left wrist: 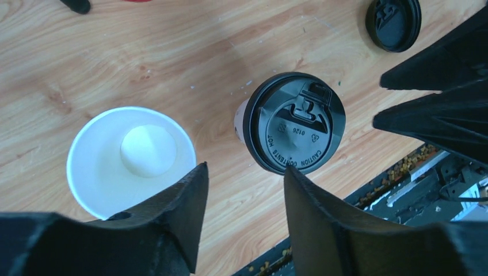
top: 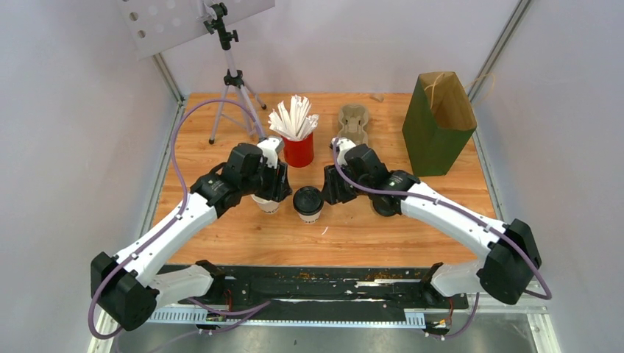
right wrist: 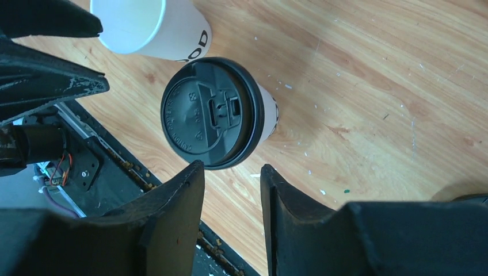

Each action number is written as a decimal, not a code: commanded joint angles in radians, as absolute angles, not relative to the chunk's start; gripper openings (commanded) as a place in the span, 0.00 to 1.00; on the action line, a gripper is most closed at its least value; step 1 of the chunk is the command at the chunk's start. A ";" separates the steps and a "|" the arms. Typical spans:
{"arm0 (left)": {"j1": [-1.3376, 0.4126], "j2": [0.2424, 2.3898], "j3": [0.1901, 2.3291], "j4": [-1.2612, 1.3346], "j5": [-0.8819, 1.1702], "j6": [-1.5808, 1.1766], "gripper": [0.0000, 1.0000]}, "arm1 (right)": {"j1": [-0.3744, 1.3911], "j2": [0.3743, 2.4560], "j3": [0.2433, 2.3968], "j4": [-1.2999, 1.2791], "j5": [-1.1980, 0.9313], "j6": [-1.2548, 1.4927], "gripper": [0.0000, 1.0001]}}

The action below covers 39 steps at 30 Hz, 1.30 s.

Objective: Pack the takeout coffee

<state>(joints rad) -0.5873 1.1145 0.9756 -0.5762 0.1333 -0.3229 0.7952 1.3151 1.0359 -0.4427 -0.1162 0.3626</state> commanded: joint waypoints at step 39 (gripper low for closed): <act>-0.585 1.244 0.774 -0.180 0.413 -0.347 0.38 | 0.731 1.502 1.174 -0.492 -0.253 0.249 0.24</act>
